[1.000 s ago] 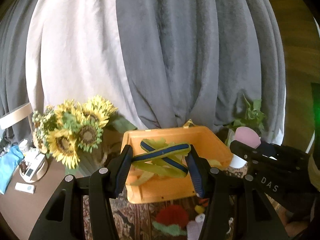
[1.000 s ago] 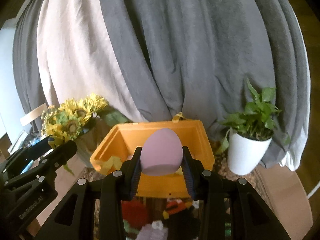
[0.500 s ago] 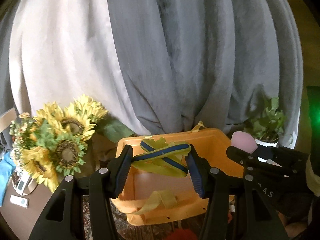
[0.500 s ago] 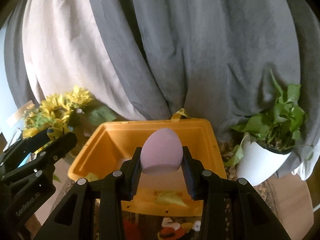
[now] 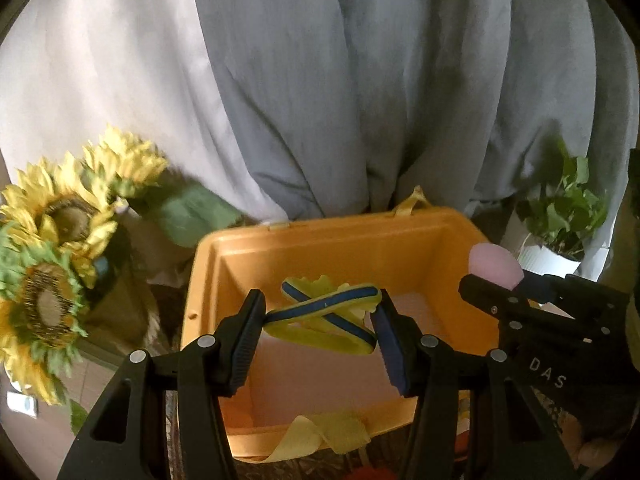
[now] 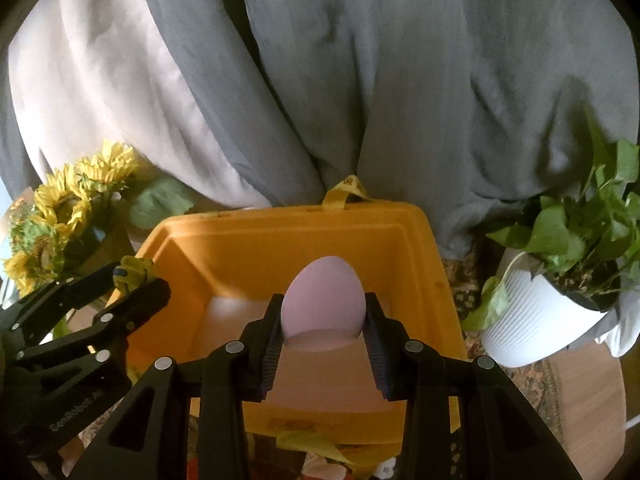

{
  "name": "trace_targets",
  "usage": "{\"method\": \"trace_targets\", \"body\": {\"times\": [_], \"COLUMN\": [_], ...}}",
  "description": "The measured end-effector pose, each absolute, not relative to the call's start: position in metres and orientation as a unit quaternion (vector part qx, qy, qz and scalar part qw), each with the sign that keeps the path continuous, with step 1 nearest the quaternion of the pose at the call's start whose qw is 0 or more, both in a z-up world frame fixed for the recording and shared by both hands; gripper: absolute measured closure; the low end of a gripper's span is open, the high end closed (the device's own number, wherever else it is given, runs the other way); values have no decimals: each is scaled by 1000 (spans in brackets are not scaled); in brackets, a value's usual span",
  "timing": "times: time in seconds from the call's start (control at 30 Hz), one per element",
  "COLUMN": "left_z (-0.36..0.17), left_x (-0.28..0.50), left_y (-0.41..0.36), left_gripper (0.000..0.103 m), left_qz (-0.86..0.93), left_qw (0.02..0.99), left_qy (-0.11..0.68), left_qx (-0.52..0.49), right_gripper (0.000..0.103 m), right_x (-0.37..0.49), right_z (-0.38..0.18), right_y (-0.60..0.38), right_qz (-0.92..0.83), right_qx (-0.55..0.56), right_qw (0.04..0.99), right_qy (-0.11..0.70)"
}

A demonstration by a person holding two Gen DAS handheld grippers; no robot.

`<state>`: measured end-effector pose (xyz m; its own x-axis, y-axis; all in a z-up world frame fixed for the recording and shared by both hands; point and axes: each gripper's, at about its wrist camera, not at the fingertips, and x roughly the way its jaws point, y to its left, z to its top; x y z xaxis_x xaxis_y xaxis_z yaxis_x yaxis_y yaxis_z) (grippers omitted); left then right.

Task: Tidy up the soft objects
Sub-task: 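Open both tools to drop the strap toy and pink ball into the crate, then withdraw both tools from the crate back toward the rug toys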

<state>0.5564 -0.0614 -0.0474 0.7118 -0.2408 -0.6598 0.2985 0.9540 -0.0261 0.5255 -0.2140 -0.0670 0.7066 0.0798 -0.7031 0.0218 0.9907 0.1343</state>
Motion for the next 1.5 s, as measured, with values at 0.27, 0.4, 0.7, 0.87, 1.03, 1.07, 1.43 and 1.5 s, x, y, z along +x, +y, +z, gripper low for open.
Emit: {"method": "trace_targets", "body": {"times": [0.27, 0.4, 0.7, 0.87, 1.03, 1.07, 1.43, 1.5], "left_z": [-57, -52, -26, -6, 8, 10, 21, 21], "left_x": [559, 553, 520, 486, 452, 446, 380, 367], "left_y": [-62, -59, -49, -40, -32, -31, -11, -7], "left_gripper": [41, 36, 30, 26, 20, 19, 8, 6], "left_qz": [-152, -151, -135, -128, -118, -115, -95, -93], "left_qw": [916, 918, 935, 947, 956, 958, 967, 969], "left_qy": [369, 364, 324, 290, 263, 259, 225, 218], "left_qx": [38, 36, 41, 46, 52, 54, 68, 73], "right_gripper": [54, 54, 54, 48, 43, 42, 29, 28], "right_x": [525, 518, 483, 452, 417, 410, 340, 330], "right_z": [-69, -64, -39, -20, -4, -1, 14, 12], "right_y": [-217, -218, -211, -205, -198, -197, -186, -185], "right_qz": [6, -2, -17, -26, -41, -43, -73, -75], "right_qx": [69, 69, 65, 68, 57, 55, 57, 61], "right_qw": [919, 922, 935, 943, 952, 953, 962, 961], "right_qy": [387, 380, 349, 325, 299, 295, 258, 260]}}
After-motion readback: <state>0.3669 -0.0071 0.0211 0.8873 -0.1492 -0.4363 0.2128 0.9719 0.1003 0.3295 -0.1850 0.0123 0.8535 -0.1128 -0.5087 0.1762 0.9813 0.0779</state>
